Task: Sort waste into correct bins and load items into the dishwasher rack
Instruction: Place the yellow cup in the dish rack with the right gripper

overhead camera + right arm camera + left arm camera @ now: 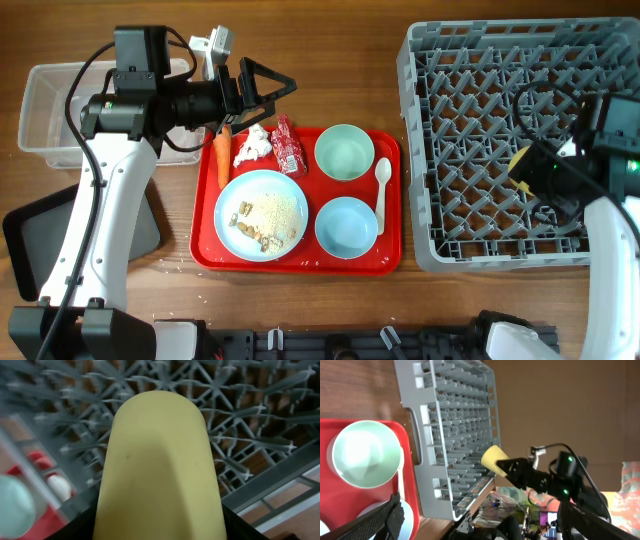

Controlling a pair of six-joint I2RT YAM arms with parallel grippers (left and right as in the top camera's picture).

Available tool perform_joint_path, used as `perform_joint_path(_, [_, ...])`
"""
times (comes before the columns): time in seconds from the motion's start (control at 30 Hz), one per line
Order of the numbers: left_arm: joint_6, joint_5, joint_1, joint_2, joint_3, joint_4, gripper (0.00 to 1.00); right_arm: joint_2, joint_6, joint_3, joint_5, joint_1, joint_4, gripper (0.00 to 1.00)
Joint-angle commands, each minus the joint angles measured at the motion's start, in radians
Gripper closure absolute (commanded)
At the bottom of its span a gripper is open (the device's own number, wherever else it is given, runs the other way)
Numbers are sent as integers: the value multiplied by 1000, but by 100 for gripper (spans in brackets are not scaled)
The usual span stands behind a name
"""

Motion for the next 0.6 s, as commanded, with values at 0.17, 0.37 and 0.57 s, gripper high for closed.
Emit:
perform_joint_path(0.17, [9, -39, -2, 2, 7, -47, 0, 173, -76, 12, -135, -3, 3, 7])
perform_joint_path(0.37, [10, -96, -4, 2, 7, -48, 0, 61, -163, 116, -312, 15, 45, 6])
perform_joint_path(0.57, [-6, -575, -122, 2, 7, -100, 0, -37, -204, 114, -500, 323, 235, 25])
